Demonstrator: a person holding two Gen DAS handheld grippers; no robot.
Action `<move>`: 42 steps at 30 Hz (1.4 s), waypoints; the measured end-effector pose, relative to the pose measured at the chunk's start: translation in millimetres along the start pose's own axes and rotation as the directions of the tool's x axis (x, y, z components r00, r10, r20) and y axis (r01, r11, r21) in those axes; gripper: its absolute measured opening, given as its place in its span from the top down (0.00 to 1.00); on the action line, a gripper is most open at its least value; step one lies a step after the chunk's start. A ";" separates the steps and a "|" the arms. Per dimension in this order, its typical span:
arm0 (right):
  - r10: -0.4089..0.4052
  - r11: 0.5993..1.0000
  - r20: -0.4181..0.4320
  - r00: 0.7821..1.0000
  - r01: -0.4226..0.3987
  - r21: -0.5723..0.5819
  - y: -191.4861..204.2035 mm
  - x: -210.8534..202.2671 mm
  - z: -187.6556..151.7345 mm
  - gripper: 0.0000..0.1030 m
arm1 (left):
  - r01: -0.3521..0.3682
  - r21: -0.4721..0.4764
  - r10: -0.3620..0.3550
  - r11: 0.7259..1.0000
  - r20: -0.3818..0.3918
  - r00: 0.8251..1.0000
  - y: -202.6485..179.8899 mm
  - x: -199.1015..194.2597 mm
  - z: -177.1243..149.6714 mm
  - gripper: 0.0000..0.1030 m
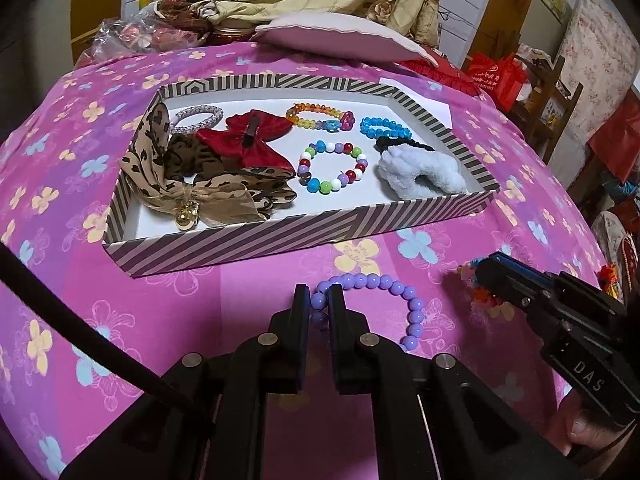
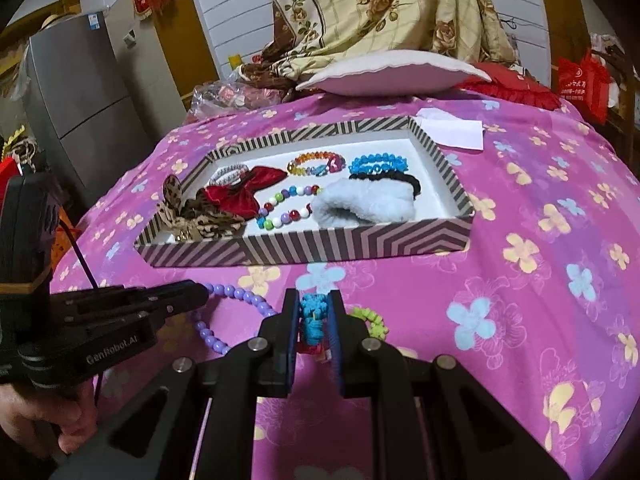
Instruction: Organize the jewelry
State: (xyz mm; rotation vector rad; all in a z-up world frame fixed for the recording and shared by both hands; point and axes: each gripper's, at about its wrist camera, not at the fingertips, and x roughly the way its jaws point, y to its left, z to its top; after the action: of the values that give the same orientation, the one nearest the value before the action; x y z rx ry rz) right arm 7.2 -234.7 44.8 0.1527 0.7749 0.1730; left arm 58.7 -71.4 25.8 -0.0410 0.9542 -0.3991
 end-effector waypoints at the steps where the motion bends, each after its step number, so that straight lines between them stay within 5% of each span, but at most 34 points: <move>1: -0.003 1.000 0.001 1.000 0.003 0.000 -1.1 -0.5 -0.5 0.86 | 0.000 0.002 0.000 1.000 0.000 1.000 -0.5 0.2 0.1 0.83; 13: -0.047 0.999 0.044 0.998 0.047 -0.010 -2.9 -10.8 2.2 0.86 | -0.002 0.008 0.002 1.000 -0.001 1.000 -2.1 1.3 -0.1 0.83; 21: 0.069 0.997 0.115 0.991 -0.070 0.008 -5.0 -29.8 5.2 0.86 | 0.000 0.005 0.000 1.000 0.006 1.000 -2.1 -0.8 0.9 0.83; 42: 0.041 0.999 0.079 0.996 -0.042 0.017 -7.3 -19.4 3.2 0.86 | -0.011 0.009 0.010 1.000 0.006 1.000 -5.3 1.5 0.7 0.83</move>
State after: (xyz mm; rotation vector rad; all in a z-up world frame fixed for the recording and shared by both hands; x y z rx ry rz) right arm -3.4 -246.1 58.7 0.1919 0.6958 0.1984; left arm 58.4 -77.0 26.2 -0.0286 0.9461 -0.3936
